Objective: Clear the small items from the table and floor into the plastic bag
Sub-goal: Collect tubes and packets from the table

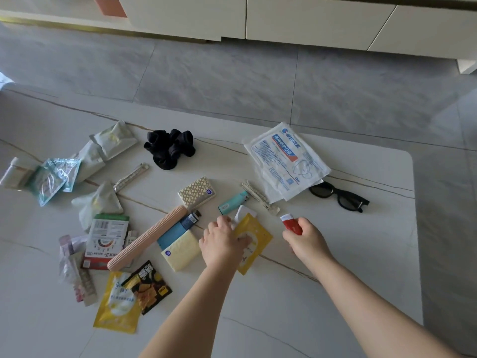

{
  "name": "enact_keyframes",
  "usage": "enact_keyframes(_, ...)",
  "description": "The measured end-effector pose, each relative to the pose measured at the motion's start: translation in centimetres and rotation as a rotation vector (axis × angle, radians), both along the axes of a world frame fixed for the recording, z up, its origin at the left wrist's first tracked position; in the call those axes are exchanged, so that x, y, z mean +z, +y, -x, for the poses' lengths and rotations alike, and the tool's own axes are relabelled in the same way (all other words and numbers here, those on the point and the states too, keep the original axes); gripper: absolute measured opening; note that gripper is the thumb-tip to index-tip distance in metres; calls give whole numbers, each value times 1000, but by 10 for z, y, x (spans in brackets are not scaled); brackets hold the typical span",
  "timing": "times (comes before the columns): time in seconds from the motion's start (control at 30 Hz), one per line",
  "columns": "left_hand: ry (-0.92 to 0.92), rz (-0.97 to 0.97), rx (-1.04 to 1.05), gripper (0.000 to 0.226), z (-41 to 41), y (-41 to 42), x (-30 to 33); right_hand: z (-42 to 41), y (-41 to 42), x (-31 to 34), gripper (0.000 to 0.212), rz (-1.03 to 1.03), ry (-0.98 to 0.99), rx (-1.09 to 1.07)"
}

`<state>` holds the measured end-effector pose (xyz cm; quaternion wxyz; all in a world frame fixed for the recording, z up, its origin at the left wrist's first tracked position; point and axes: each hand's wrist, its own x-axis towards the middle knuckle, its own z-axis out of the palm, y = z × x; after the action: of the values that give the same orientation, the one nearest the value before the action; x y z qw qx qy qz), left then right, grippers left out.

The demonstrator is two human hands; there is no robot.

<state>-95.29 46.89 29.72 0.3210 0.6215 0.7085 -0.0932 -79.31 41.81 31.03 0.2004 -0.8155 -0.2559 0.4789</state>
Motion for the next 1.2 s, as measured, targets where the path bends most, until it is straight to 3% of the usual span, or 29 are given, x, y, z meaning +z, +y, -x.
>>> enact_keyframes(0.23, -197, 66, 150, 41, 18, -14, -7, 15, 50, 6, 17, -37, -334, 247)
enact_keyframes(0.37, -470, 132, 466, 31, 27, -13, -12, 32, 77, -11, 25, -111, -366, 222)
enact_keyframes(0.5, -622, 215, 551, 17, 35, -11, -11, 45, 86, -28, 26, -132, -454, 214)
enact_keyframes(0.63, -664, 253, 554, 14, 38, -9, -9, 47, 84, -27, 24, -78, -449, 237)
enact_keyframes(0.83, -692, 281, 554, 13, 38, -7, -8, 48, 103, -14, 8, -155, -239, 309)
enact_keyframes(1.0, -723, 280, 528, 13, 42, -8, -10, 58, 102, -22, 42, -95, -226, 601)
enact_keyframes(1.1, -729, 277, 512, 17, 43, -9, -10, 55, 88, -23, 38, -51, -341, 554)
enact_keyframes(1.2, -733, 276, 523, 20, 44, -11, -7, 47, 69, -14, 37, 37, -300, 470)
